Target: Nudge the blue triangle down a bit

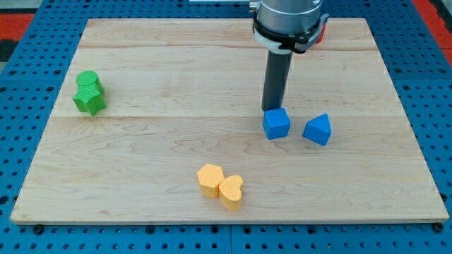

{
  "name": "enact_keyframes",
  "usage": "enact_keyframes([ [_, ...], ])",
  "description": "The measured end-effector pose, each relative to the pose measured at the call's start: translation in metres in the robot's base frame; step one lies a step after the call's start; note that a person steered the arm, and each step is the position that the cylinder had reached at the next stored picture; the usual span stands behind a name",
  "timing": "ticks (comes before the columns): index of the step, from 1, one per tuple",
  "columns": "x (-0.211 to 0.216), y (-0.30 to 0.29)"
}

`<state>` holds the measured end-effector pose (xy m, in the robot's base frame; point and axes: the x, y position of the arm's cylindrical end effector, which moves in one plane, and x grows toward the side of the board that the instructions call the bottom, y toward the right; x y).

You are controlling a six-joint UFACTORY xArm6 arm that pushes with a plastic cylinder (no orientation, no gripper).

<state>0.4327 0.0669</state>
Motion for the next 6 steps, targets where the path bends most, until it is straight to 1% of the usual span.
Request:
enact_keyframes([
  [1, 0.001, -0.003],
  [3, 0.027, 0.002],
  [4, -0.004, 0.027],
  [5, 0.0, 0.067],
  [6, 0.028, 0.072],
])
